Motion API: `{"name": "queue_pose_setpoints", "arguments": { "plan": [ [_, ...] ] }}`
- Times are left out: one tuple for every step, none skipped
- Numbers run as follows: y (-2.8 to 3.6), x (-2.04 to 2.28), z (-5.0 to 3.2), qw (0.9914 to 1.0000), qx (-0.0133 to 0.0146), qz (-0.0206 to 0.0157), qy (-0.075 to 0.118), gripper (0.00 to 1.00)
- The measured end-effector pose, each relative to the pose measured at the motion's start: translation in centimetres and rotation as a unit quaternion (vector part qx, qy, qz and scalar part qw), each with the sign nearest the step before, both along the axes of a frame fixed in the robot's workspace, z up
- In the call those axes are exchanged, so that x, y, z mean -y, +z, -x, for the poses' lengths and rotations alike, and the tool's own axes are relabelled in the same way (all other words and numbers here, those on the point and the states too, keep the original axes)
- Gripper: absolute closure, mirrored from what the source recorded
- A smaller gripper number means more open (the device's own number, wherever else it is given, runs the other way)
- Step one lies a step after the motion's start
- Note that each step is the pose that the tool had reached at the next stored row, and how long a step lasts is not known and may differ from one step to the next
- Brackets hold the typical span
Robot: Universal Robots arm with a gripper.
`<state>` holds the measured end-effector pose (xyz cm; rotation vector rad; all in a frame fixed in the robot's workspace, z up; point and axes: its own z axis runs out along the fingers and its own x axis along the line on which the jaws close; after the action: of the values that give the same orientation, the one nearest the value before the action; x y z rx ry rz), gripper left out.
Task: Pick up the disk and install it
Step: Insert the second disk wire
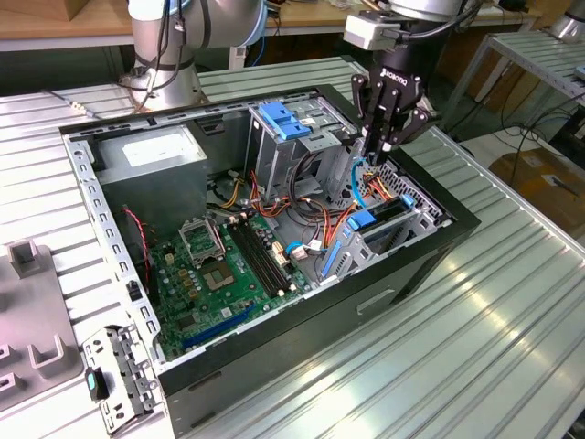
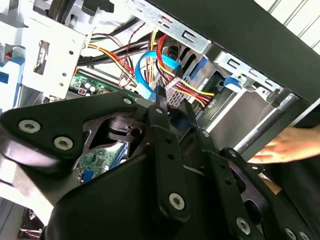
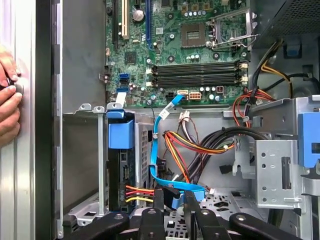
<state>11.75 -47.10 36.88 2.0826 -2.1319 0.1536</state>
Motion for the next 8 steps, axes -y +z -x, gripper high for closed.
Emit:
{"name": "queue_pose_setpoints", "arguments": {
  "plan": [
    [0.0,0.0,0.0,1.0,0.0,0.0012,0.0,0.7],
    [-0.01,0.0,0.0,1.0,0.0,0.0023,0.0,0.78],
    [0.0,0.0,0.0,0.99999,0.0,0.0043,0.0,0.78],
    [-0.01,0.0,0.0,0.99998,0.0,0.0059,0.0,0.79],
    [-0.01,0.0,0.0,0.99997,0.0,0.0074,0.0,0.79],
    [-0.01,0.01,0.0,0.99996,0.0,0.0088,0.0,0.79],
    [0.0,0.01,0.0,0.99995,0.0,0.01,0.0,0.79],
    [0.0,0.01,0.0,0.99994,0.0,0.0111,0.0,0.79]
  ]
}}
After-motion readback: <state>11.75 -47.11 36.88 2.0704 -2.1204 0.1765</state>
